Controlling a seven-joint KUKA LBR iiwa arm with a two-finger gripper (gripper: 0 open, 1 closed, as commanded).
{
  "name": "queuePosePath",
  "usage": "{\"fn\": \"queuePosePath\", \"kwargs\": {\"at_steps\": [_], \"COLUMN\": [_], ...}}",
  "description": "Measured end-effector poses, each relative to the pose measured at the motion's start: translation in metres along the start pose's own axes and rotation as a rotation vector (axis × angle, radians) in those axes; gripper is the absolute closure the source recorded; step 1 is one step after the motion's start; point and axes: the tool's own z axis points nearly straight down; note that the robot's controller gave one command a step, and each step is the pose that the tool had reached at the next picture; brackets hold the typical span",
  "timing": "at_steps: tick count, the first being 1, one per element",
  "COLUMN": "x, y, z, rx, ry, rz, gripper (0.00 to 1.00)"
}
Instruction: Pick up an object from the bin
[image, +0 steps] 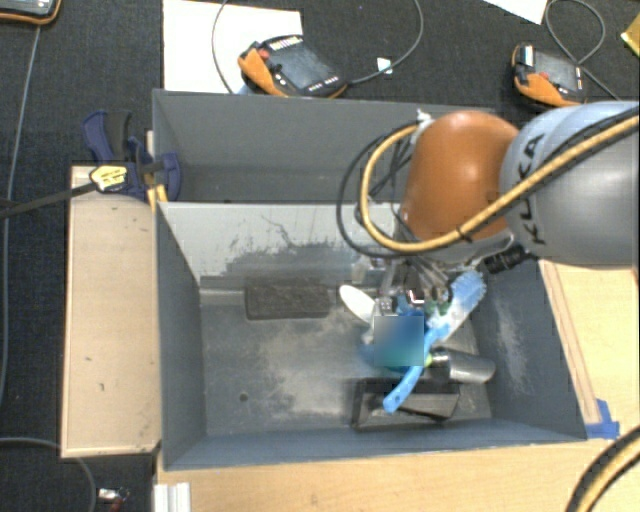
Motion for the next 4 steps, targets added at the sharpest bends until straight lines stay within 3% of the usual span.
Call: {"fn": "queuePosePath", "kwargs": {"at_steps": [1,2,3,4], "x": [-0.002,0.017,0.017,0.005], "y": [0.000,-0.110,-0.140,-0.162], "z": [-0.005,0.098,0.053,0.071], "rx": [-0.001,0.000,0.001,0.007], "ry": [-0.008,-0.020,-0.012,-0.021], "rz": [0.003,-0.372,-0.364,-1.056], "gripper": [0.00,0.00,0.00,0.00]}}
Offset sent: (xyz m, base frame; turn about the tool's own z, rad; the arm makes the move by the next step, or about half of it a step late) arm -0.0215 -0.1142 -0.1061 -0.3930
